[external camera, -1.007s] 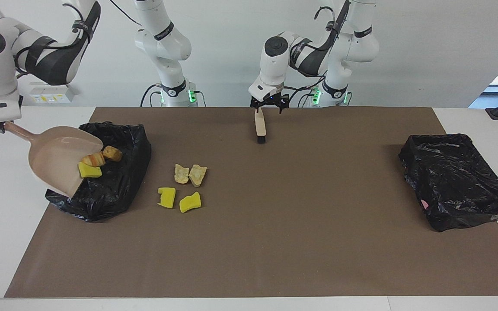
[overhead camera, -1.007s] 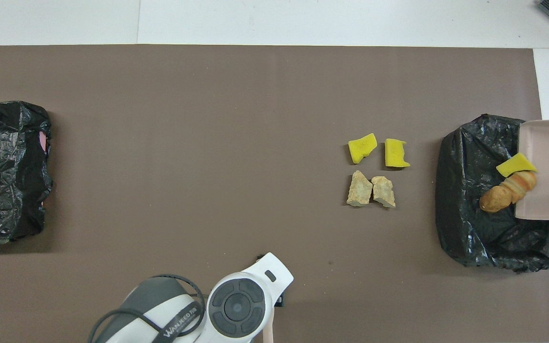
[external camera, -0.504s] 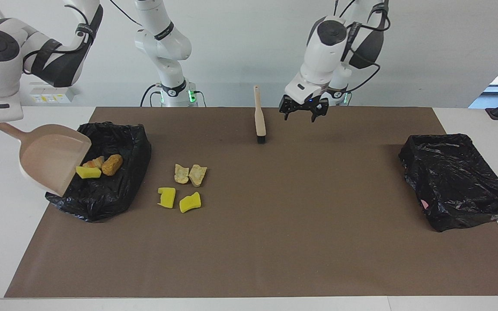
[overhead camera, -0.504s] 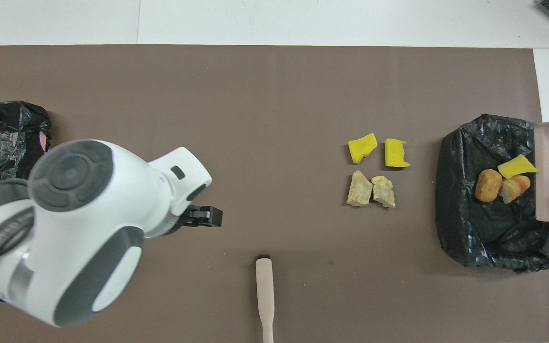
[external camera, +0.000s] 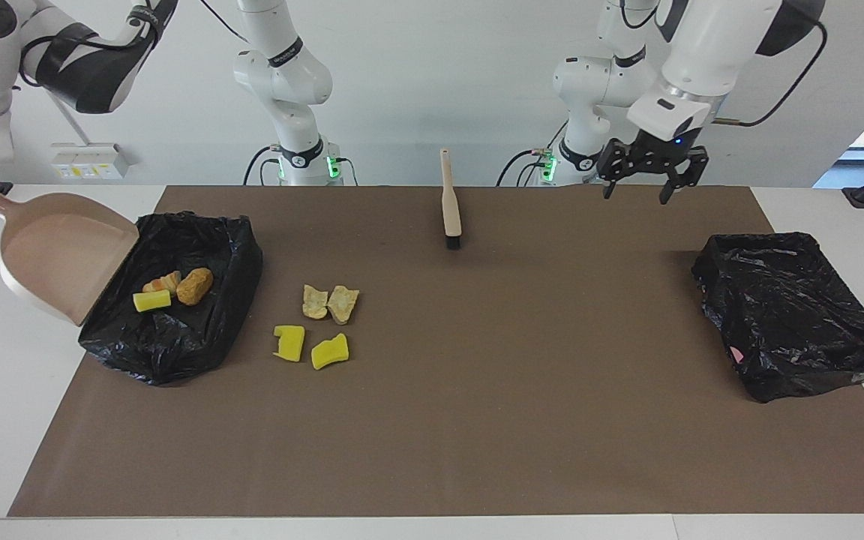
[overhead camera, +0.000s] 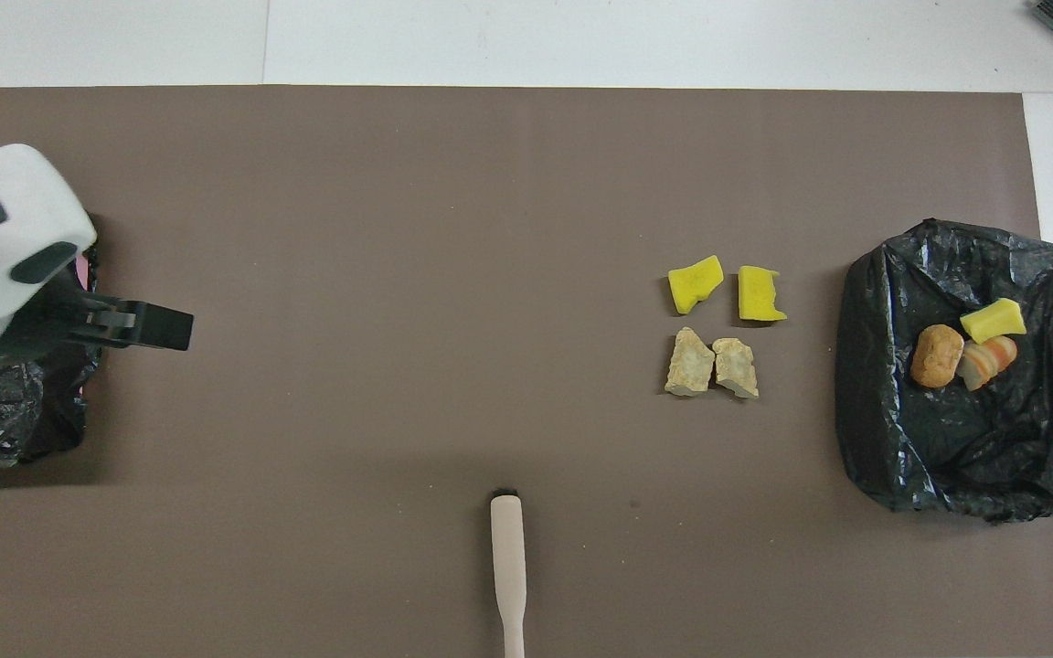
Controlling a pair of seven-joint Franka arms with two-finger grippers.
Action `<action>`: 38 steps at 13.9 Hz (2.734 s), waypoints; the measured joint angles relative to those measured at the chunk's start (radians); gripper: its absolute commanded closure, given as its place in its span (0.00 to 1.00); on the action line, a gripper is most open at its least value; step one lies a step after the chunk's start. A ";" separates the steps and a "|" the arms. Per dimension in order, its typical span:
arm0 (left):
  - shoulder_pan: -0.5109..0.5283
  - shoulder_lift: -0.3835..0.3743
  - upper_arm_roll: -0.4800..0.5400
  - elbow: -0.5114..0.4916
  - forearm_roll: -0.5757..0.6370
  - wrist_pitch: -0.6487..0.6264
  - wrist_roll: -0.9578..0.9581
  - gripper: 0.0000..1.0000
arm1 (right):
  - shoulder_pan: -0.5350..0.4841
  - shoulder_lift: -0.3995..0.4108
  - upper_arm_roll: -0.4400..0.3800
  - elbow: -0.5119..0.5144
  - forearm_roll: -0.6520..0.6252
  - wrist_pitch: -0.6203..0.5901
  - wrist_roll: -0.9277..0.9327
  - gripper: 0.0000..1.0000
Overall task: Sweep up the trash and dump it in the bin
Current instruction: 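Tilt the dustpan with the right gripper to dump debris into the bag, then bring the empty dustpan back toward the table center with the right gripper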
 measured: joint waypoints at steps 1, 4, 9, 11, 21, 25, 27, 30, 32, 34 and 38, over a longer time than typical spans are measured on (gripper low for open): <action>0.031 0.000 0.002 0.029 0.000 -0.029 0.039 0.00 | 0.000 -0.006 -0.001 0.008 0.064 -0.021 0.004 1.00; 0.086 0.007 0.002 0.103 0.000 -0.086 0.095 0.00 | 0.000 -0.019 -0.002 0.017 0.209 -0.085 0.130 1.00; 0.097 0.079 -0.001 0.223 0.000 -0.154 0.096 0.00 | 0.062 -0.030 0.078 0.005 0.306 -0.217 0.551 1.00; 0.100 0.088 -0.001 0.231 0.000 -0.159 0.095 0.00 | 0.143 -0.039 0.097 -0.008 0.331 -0.263 0.730 1.00; 0.136 0.087 -0.001 0.238 0.000 -0.165 0.096 0.00 | 0.477 -0.027 0.104 -0.053 0.513 -0.272 1.418 1.00; 0.136 0.087 -0.001 0.238 0.000 -0.171 0.095 0.00 | 0.574 0.058 0.104 -0.056 0.553 -0.166 1.598 1.00; 0.137 0.087 0.000 0.238 0.002 -0.176 0.092 0.00 | 0.636 0.112 0.104 -0.051 0.568 -0.115 1.714 1.00; 0.138 0.086 0.000 0.238 0.021 -0.180 0.085 0.00 | 0.727 0.206 0.104 -0.017 0.595 -0.050 1.892 1.00; 0.138 0.086 -0.001 0.238 0.022 -0.180 0.074 0.00 | 0.777 0.270 0.104 0.024 0.605 -0.022 1.985 1.00; 0.137 0.086 -0.005 0.238 0.023 -0.180 0.038 0.00 | 0.823 0.327 0.104 0.071 0.613 -0.003 2.079 1.00; 0.137 0.086 -0.004 0.238 0.024 -0.180 0.014 0.00 | 0.892 0.396 0.103 0.108 0.673 0.084 2.188 1.00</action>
